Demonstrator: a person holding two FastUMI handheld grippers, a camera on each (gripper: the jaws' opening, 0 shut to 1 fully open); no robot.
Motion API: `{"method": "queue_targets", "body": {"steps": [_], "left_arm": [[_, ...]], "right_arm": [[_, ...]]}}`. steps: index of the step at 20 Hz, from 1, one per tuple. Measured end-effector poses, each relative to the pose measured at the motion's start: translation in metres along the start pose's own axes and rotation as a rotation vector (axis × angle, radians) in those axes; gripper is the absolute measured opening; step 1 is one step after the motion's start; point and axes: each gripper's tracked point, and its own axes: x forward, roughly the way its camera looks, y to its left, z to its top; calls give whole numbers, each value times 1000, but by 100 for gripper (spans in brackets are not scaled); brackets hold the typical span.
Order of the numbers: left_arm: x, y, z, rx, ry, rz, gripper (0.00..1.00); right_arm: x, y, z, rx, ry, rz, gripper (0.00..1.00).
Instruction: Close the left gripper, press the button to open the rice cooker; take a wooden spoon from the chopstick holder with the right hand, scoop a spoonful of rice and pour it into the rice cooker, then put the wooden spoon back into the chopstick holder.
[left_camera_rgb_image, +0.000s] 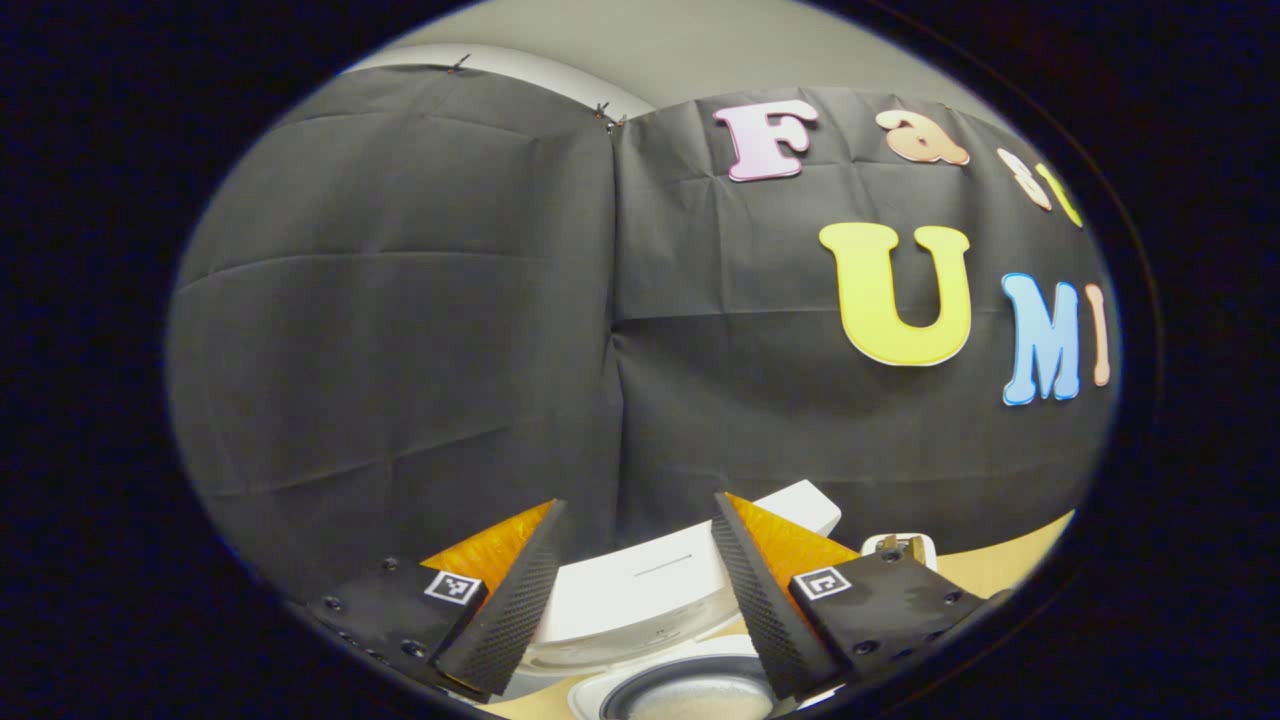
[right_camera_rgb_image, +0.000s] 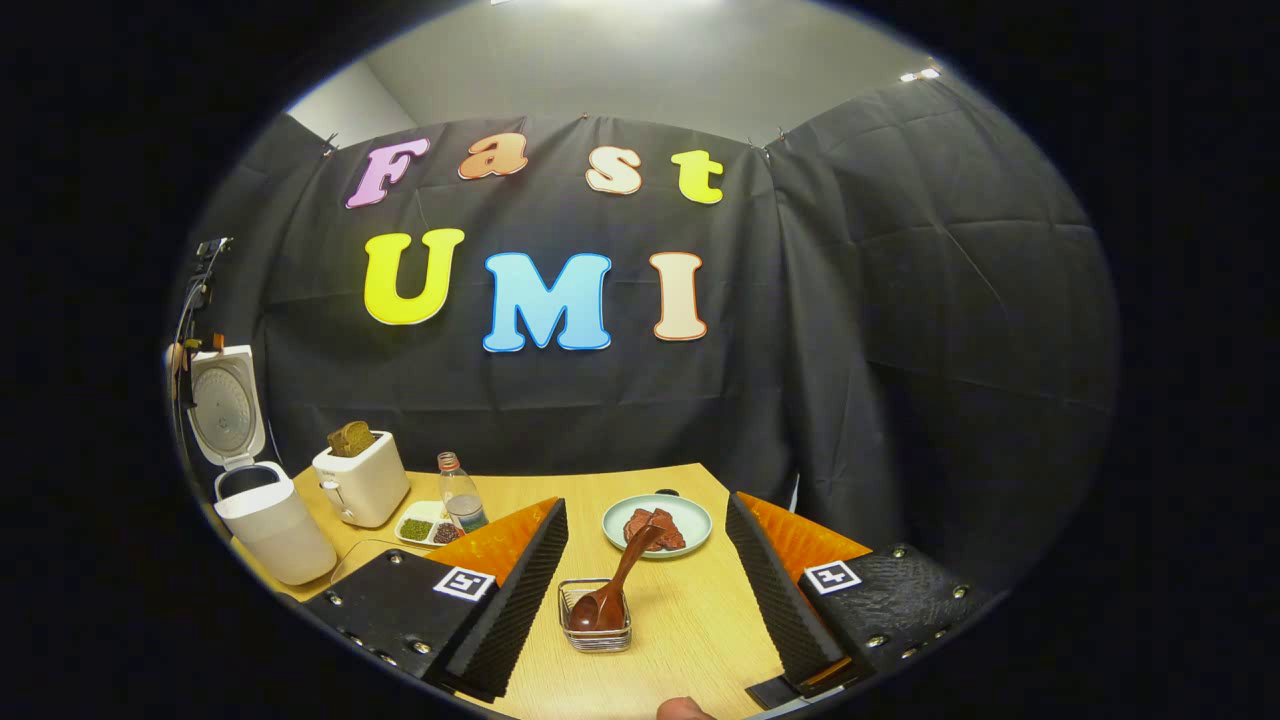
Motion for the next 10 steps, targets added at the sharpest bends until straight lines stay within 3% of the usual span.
{"method": "queue_targets", "body": {"steps": [10], "left_arm": [[-44, -26, -20, 34, 44, -28, 98]], "right_arm": [[14, -26, 10, 21, -21, 44, 97]]}}
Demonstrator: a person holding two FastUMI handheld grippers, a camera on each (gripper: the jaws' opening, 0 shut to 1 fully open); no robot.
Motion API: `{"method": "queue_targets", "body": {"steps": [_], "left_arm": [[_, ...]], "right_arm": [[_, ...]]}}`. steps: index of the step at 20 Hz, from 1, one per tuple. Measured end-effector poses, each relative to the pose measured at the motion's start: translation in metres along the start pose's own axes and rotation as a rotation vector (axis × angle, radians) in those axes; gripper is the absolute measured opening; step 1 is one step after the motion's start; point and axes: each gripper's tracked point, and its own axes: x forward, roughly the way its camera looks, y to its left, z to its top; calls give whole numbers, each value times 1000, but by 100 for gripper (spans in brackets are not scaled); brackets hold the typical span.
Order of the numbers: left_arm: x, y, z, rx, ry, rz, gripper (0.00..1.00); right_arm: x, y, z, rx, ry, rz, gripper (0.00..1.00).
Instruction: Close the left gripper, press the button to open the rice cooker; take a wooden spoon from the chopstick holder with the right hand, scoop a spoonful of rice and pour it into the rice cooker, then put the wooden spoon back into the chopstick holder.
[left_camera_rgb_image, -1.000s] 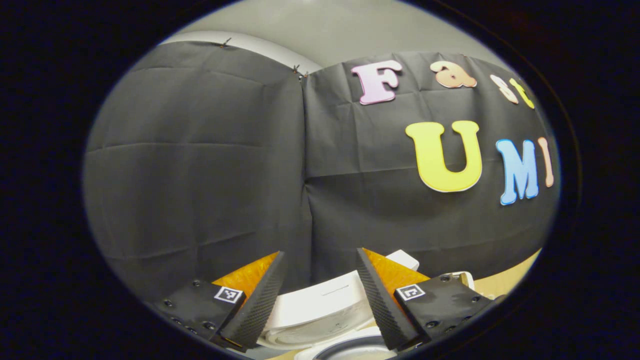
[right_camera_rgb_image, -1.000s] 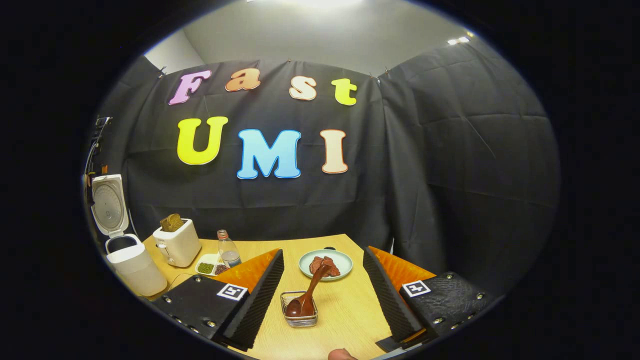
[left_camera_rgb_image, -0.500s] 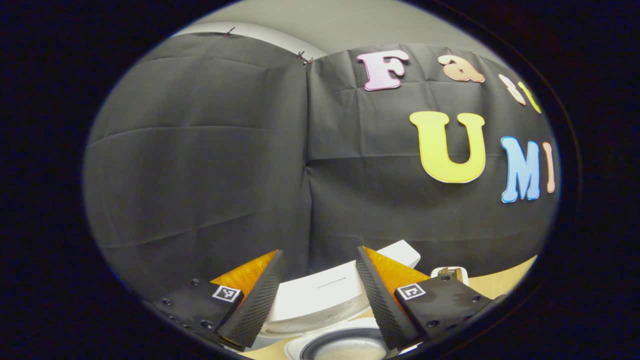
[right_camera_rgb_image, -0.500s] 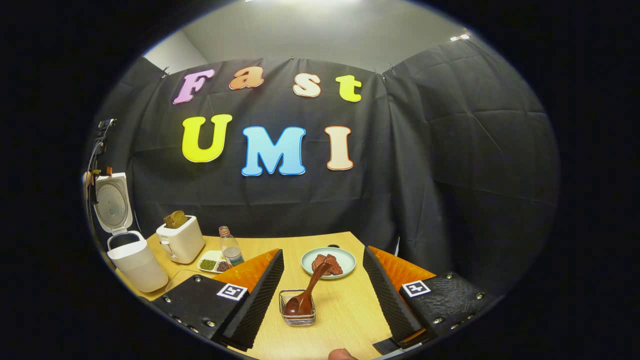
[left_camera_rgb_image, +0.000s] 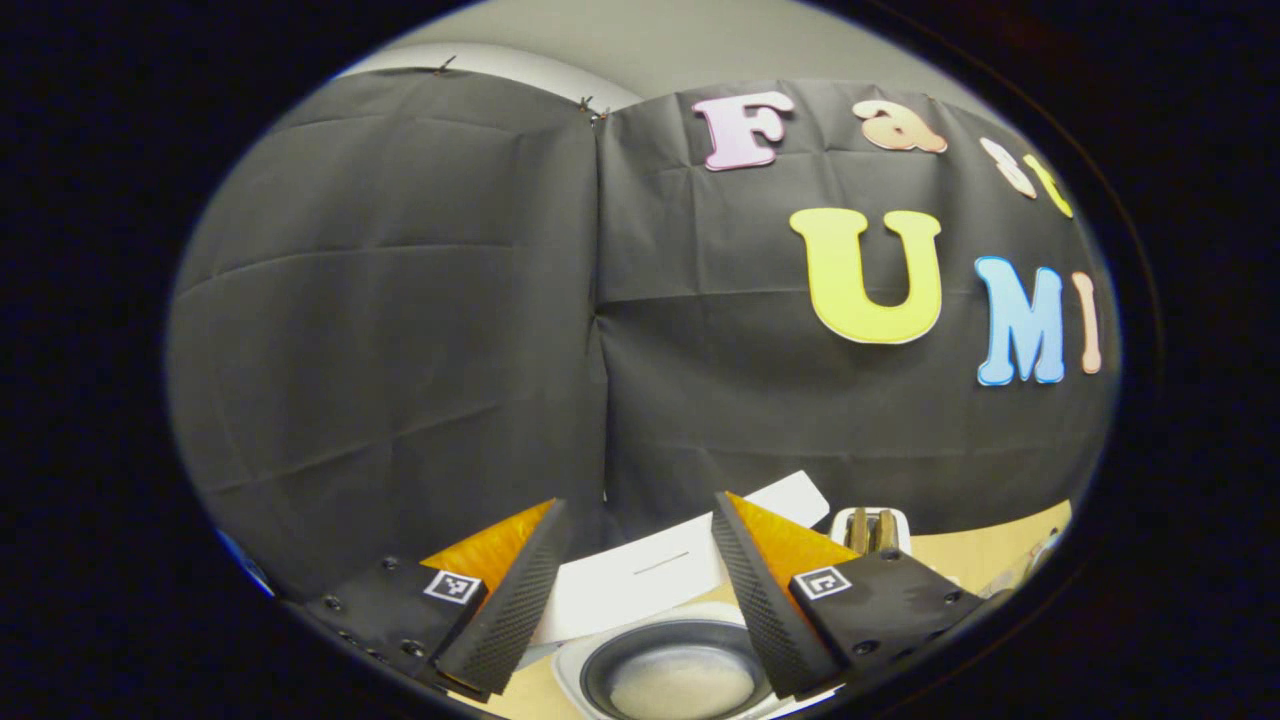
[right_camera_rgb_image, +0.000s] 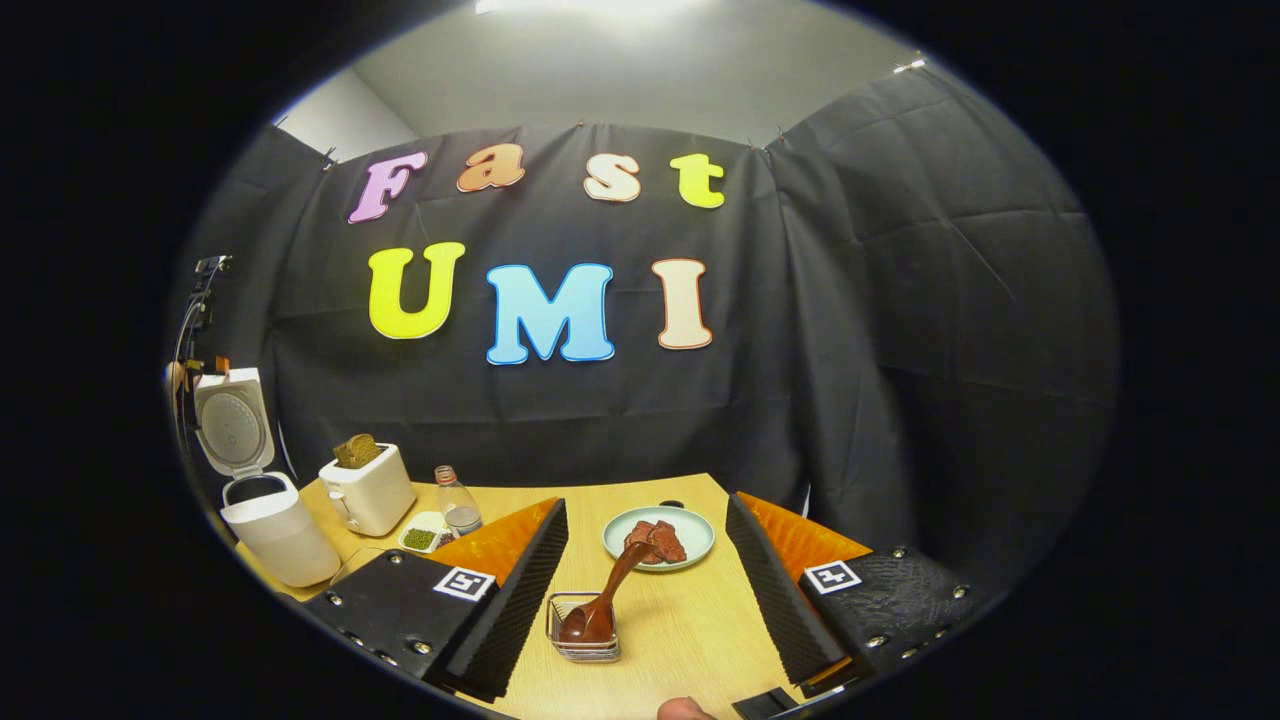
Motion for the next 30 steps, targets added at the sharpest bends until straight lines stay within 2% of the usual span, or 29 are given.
{"method": "queue_targets", "body": {"steps": [6, 8, 9, 13, 20, 21, 22, 24, 25, 30], "left_arm": [[-27, -21, -24, 36, 30, -25, 99], [-37, -28, -33, 33, 40, -35, 95], [-41, -33, -36, 29, 47, -40, 98], [-55, -47, -54, 11, 78, -53, 98], [-71, -69, -90, -30, 152, -78, 98], [-71, -73, -98, -26, 161, -80, 95], [-72, -75, -104, -18, 168, -79, 98], [-74, -78, -116, -8, 179, -75, 95], [-75, -80, -122, -11, 187, -75, 98], [-80, -92, -148, -16, 232, -78, 98]], "right_arm": [[3, -17, -2, 0, 3, 16, 97], [4, -23, -3, -3, 5, 17, 97], [3, -26, -2, 2, 6, 20, 97], [4, -32, -5, 6, 12, 33, 97], [2, -45, -10, -23, 16, 43, 97], [2, -48, -12, -21, 18, 44, 97], [2, -50, -12, -25, 16, 41, 97], [2, -55, -12, -40, 14, 39, 97], [1, -55, -13, -45, 14, 40, 97], [1, -61, -14, -47, 15, 46, 97]]}}
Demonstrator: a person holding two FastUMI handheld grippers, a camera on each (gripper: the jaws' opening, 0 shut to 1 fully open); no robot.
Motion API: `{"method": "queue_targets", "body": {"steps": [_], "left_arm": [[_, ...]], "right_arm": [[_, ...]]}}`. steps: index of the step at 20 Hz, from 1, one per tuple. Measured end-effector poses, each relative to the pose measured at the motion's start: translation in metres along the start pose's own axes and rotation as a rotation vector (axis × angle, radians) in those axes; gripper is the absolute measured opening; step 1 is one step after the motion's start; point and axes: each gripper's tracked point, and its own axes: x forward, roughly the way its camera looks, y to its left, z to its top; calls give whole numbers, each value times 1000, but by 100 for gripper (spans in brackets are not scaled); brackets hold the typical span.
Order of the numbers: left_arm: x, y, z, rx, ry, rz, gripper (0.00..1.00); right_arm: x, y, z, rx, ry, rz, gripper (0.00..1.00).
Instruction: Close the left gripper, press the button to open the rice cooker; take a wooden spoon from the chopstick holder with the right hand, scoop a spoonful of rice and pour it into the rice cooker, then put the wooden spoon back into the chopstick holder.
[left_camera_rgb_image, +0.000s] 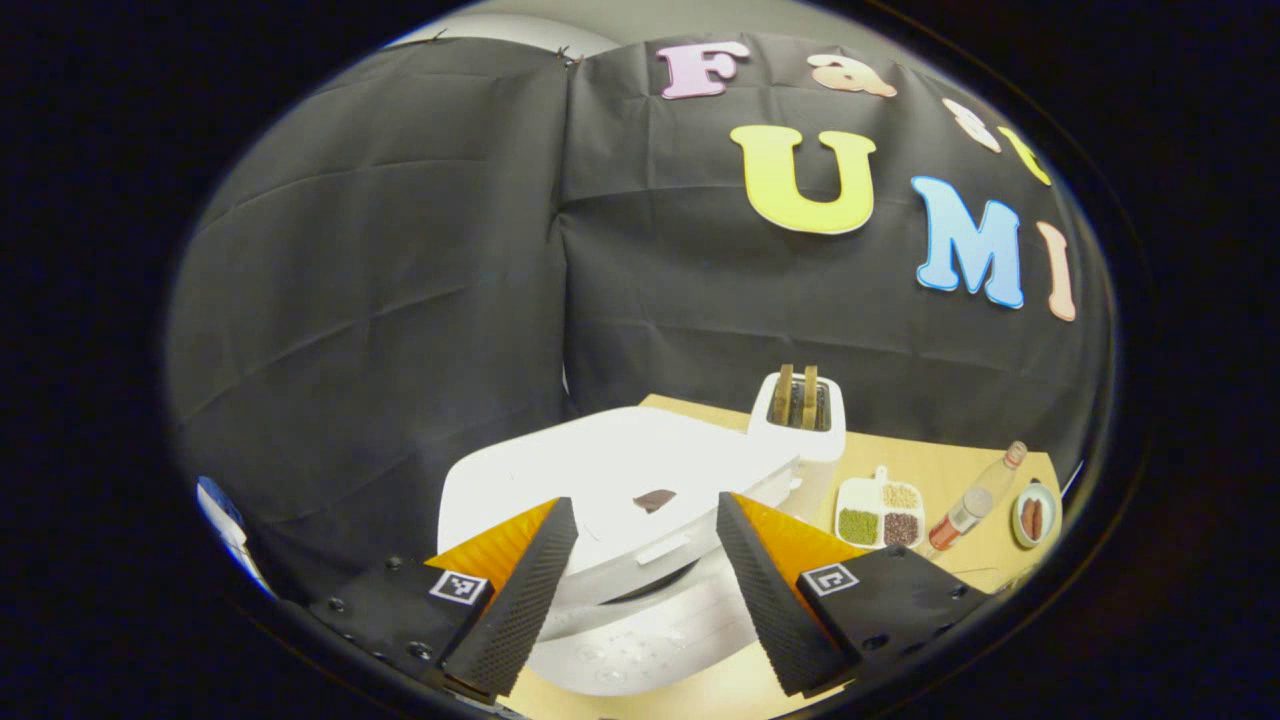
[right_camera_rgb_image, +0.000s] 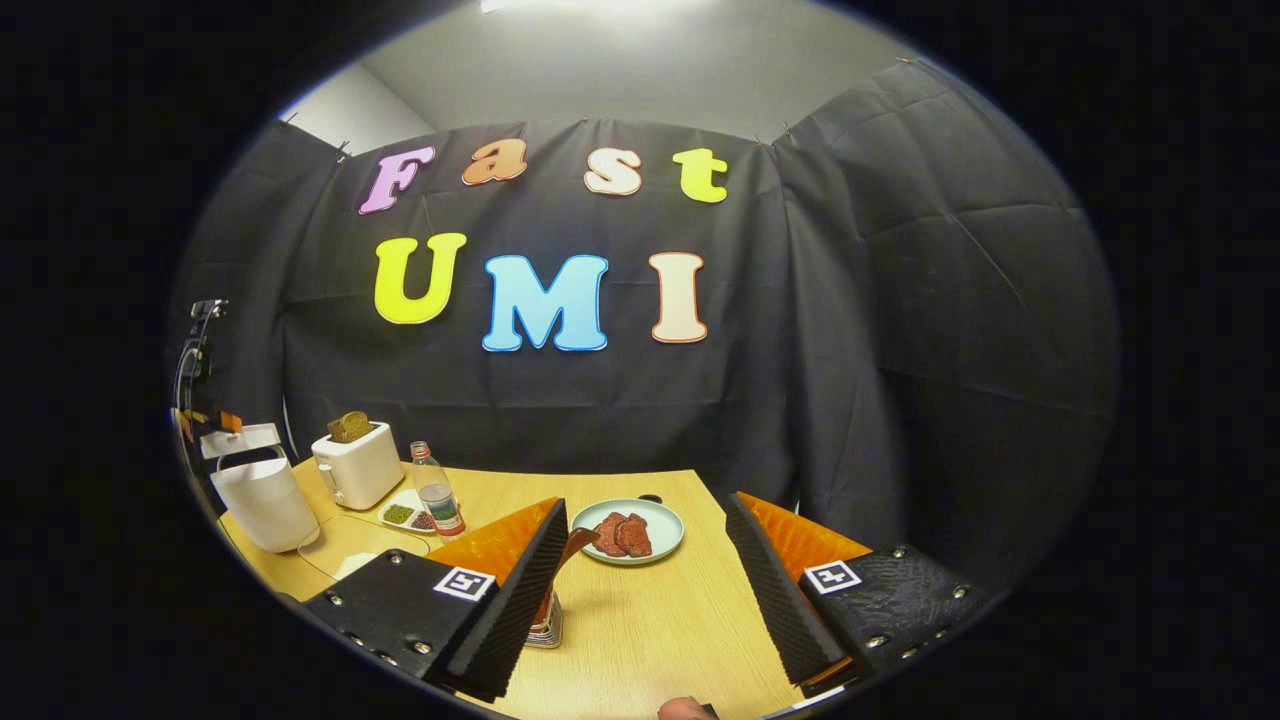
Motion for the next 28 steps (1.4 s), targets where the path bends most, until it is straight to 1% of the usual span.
{"method": "queue_targets", "body": {"steps": [10, 13, 14, 16, 17, 18, 20, 21, 23, 25, 27, 28], "left_arm": [[10, 2, -38, -3, 81, 6, 98], [13, 6, -48, 13, 112, 10, 98], [13, 6, -43, 0, 95, 7, 100], [11, 1, -46, -54, 117, 1, 100], [11, 1, -49, -64, 122, -5, 100], [11, 0, -48, -59, 114, -11, 100], [12, 2, -44, -9, 93, -29, 100], [12, 1, -43, -18, 83, -48, 100], [5, -5, -36, -82, 49, -79, 100], [-6, -6, -19, -91, -23, -101, 100], [-25, -5, -1, -54, -104, -130, 97], [-38, -9, 11, -31, -155, -145, 100]], "right_arm": [[0, -13, -4, 0, 1, -13, 97], [0, -13, -7, -2, 5, -14, 97], [0, -11, -7, -1, 6, -13, 97], [1, -8, -7, -4, 7, -7, 97], [2, -5, -8, -6, 7, -4, 97], [3, -2, -7, -6, 7, 2, 97], [3, 10, -1, 9, 0, 22, 97], [4, 16, 3, 16, -7, 36, 96], [5, 28, 17, 15, -34, 59, 96], [4, 42, 29, 8, -58, 82, 97], [2, 58, 39, 5, -76, 105, 97], [2, 65, 44, 7, -84, 114, 97]]}}
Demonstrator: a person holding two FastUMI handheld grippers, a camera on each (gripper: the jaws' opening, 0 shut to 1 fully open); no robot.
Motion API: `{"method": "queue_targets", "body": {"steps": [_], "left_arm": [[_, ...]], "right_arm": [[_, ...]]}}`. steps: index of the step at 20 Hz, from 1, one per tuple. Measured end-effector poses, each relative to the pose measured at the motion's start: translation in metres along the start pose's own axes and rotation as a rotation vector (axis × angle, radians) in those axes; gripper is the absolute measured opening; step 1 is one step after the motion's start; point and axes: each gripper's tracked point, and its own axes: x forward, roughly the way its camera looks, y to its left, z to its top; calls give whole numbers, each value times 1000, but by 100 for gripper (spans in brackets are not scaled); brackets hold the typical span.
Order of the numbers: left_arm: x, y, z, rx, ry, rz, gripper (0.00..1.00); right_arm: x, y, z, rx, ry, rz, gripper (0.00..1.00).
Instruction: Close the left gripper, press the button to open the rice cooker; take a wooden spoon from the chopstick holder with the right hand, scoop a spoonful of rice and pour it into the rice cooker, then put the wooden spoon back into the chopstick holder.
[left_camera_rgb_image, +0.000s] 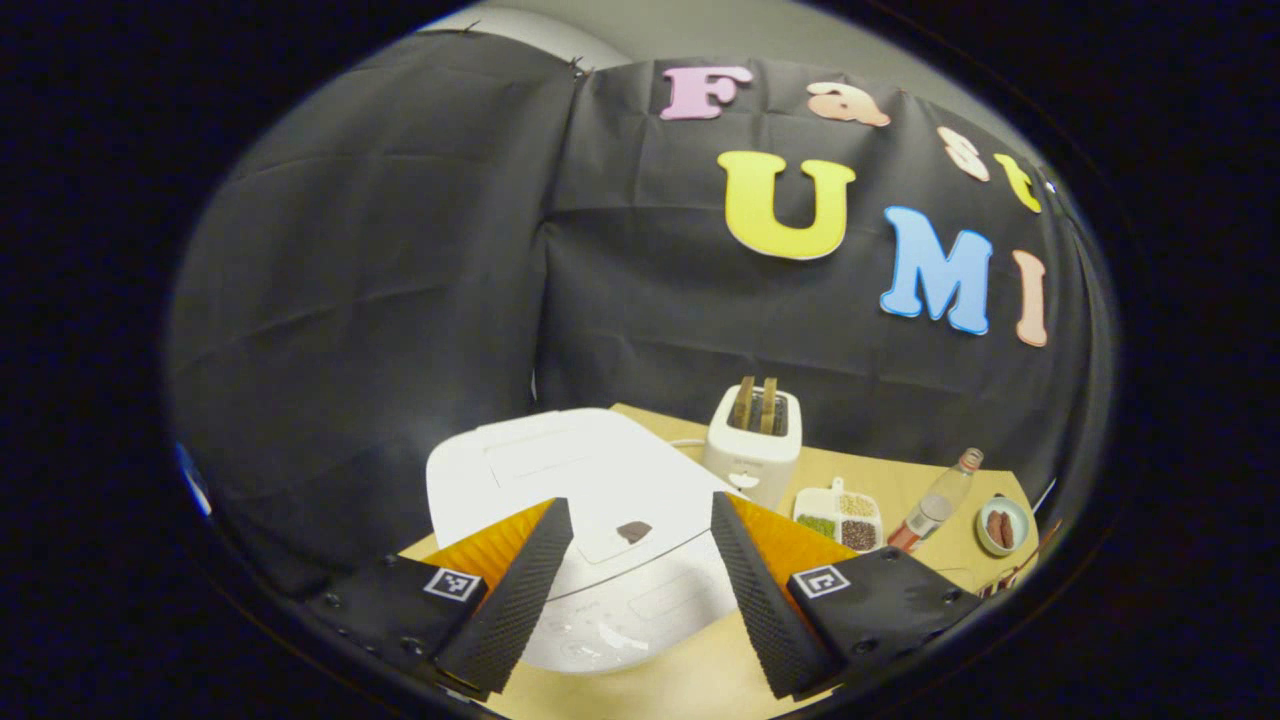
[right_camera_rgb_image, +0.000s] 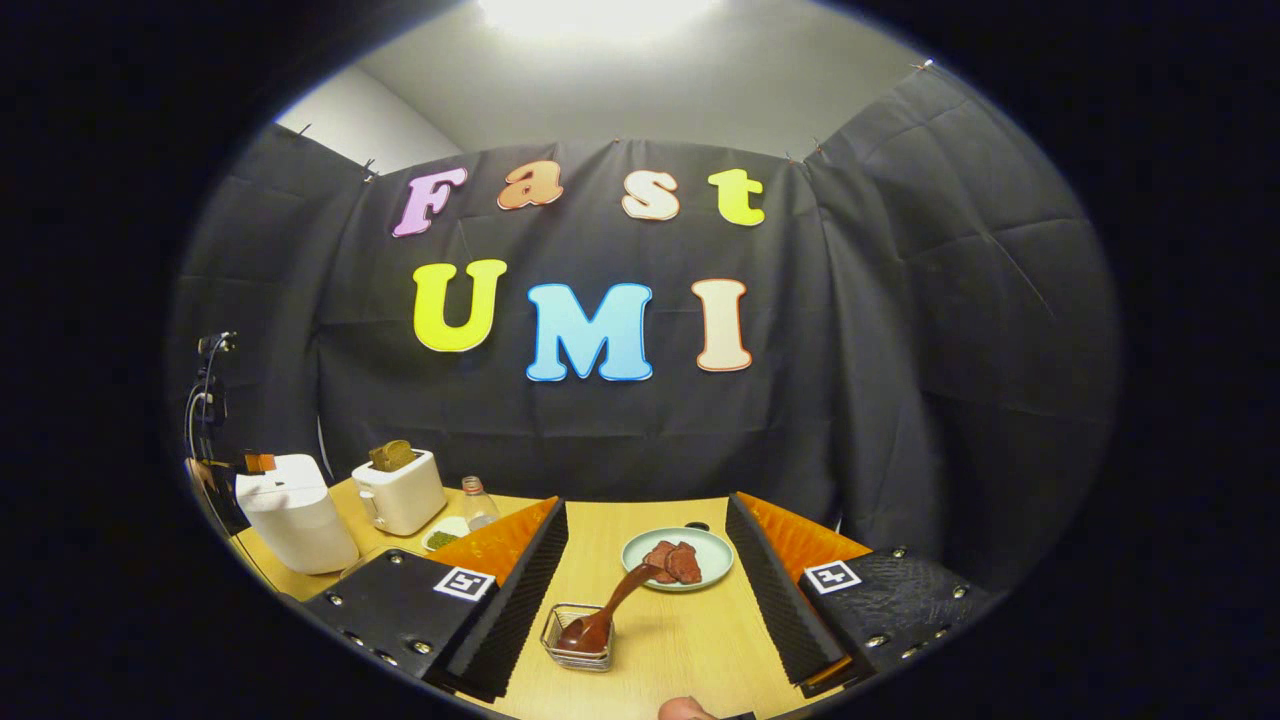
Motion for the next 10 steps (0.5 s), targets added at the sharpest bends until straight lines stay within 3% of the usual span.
{"method": "queue_targets", "body": {"steps": [3, 10], "left_arm": [[-36, -9, 37, 65, -136, -45, 97], [-116, -42, 80, 38, -307, -157, 99]], "right_arm": [[-2, 27, 9, 27, -16, 38, 97], [-10, 61, 30, 10, -121, 34, 97]]}}
